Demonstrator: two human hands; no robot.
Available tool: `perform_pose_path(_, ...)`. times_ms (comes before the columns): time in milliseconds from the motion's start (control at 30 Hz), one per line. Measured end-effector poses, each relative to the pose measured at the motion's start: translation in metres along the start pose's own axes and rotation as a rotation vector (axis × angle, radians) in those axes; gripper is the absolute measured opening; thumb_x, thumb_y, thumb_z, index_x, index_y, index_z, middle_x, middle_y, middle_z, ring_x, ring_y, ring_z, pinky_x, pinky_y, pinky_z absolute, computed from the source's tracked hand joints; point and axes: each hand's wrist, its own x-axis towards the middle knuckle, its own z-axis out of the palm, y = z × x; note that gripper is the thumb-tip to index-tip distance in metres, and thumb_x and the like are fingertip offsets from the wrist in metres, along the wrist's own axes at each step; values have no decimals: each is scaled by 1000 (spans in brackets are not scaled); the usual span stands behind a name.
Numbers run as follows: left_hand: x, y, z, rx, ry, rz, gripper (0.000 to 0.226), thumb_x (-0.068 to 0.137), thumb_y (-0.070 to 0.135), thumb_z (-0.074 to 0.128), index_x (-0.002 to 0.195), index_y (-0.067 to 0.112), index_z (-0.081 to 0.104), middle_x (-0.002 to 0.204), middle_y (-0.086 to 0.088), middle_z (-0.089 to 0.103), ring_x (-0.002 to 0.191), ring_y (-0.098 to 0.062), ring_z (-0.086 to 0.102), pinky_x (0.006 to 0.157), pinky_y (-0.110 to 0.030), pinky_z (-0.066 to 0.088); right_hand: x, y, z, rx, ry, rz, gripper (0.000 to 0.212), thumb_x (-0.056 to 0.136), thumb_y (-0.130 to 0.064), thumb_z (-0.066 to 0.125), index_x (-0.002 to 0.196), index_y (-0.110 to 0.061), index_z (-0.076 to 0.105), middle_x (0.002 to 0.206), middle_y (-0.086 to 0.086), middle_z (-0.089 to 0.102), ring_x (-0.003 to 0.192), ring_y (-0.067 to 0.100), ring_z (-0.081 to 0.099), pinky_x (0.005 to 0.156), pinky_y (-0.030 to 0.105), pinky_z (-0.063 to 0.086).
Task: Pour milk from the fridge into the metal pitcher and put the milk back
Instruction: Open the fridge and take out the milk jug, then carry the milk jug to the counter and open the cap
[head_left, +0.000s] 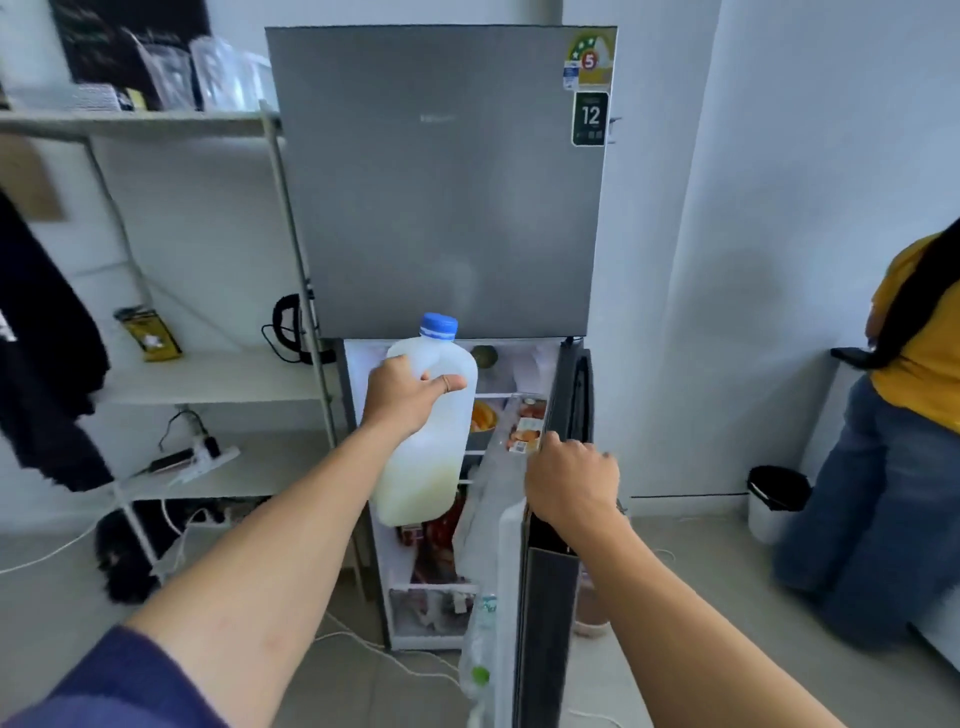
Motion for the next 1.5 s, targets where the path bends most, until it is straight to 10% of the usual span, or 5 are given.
perform_pose_path(567,114,-96,-94,-33,282,-157,48,69,37,84,65,12,43,60,1,40,53,-19,36,45,-26,25,104,-127,56,179,4,-326,42,102,-45,27,125,-17,48,101,6,70,90,30,66,66,34,47)
perform_pose_path(900,206,-163,-126,-39,315,-225,47,67,37,85,71,7,49,67,-2,43,59,-19,41,47,-27,29,178,-204,93,197,-86,-435,34,95,-25,40,127,-13,39,106,7,67,98,30,59,88,35,39)
perform_pose_path(1133,254,-202,-132,-31,306,-231,52,67,36,85,90,-6,64,79,-5,57,69,-22,51,53,-26,37,230,-241,134,194,-278,-394,67,96,-27,41,153,-10,10,162,3,5,149,18,0,115,36,22)
perform_pose_path(1500,289,-246,-117,-25,221,-282,50,68,41,83,79,-2,58,75,-5,52,66,-23,49,53,-28,37,296,-271,155,67,-316,-343,74,96,-29,41,152,-6,-1,162,7,-5,148,24,-4,120,37,13)
